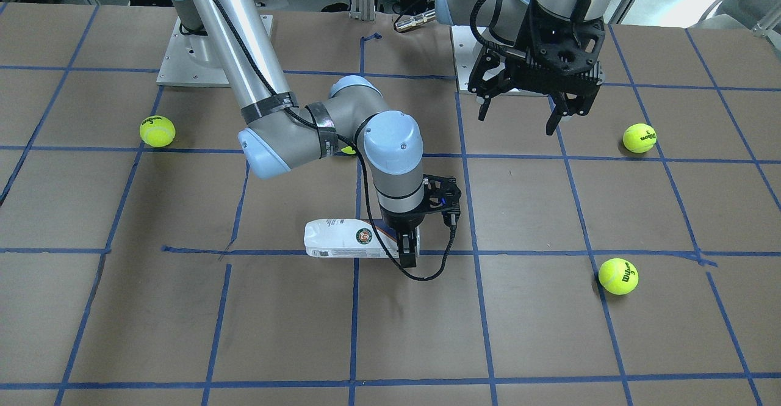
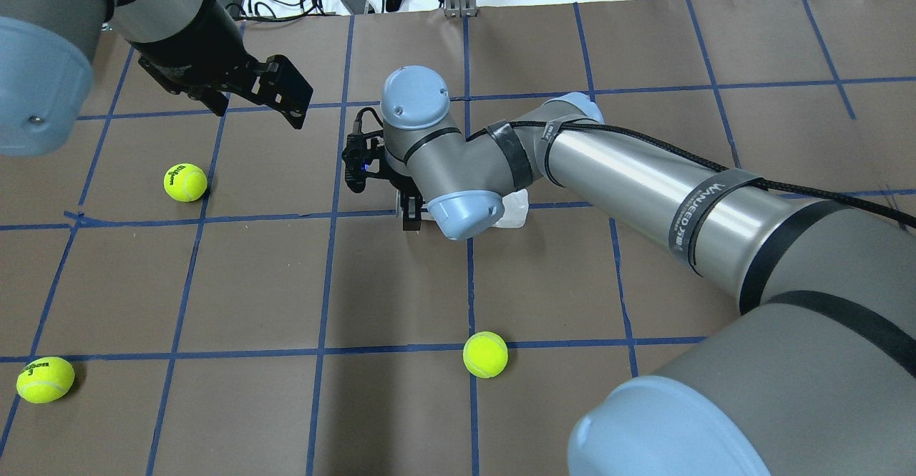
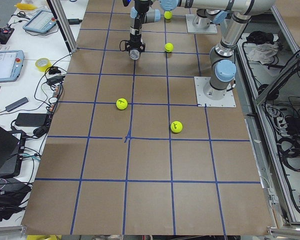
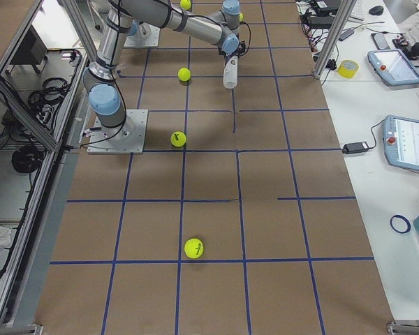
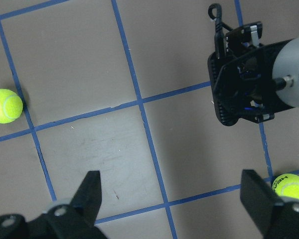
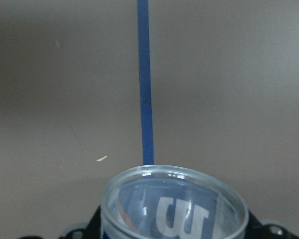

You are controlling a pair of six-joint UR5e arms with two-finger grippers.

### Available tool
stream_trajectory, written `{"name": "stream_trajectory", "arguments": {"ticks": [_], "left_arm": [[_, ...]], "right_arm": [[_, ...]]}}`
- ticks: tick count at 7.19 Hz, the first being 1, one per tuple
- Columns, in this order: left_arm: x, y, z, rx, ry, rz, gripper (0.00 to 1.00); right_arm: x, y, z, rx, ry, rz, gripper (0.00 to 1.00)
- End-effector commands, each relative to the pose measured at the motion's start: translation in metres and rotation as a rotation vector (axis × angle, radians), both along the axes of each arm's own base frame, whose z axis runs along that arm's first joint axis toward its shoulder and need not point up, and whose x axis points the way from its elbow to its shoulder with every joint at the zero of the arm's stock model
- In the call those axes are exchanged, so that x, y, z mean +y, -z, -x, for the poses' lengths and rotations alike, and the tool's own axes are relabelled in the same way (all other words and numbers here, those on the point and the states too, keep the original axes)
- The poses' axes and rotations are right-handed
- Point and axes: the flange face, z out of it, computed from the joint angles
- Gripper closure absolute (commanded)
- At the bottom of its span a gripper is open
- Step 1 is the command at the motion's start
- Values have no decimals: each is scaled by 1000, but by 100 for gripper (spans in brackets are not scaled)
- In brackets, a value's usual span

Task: Lift up tennis ball bucket
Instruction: 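Carry the can toward the table center and lay it on its side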

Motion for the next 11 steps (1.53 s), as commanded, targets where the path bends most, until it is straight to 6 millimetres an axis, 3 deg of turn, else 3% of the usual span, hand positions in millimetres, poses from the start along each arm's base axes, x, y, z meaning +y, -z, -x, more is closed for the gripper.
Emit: {"name": "stream_trajectory", "arguments": {"ticks": [1, 2, 4, 6, 7, 8, 9, 11], "left_arm": [[0, 0, 0, 0, 0, 0, 0], [0, 0, 0, 0, 0, -1, 0], [0, 0, 0, 0, 0, -2, 0], [0, 2, -1, -2, 10, -6, 0], [-1, 4, -4, -1, 6, -9, 0], [-3, 11, -12, 8, -8, -26, 0], [-3, 25, -17, 13, -14, -53, 0], [-17, 71, -19, 161, 70, -132, 0]], "right_arm": [[2, 8, -5, -13, -6, -9, 8], [0, 7, -3, -13, -1, -7, 0], [-1, 1, -2, -21, 54, -9, 0], [-11, -29, 23, -54, 79, 10, 0], [-34, -45, 49, -94, 124, 19, 0], [-41, -77, 72, -131, 156, 47, 0], [-41, -106, 95, -127, 202, 28, 0], [-49, -167, 169, -127, 317, 35, 0]]}}
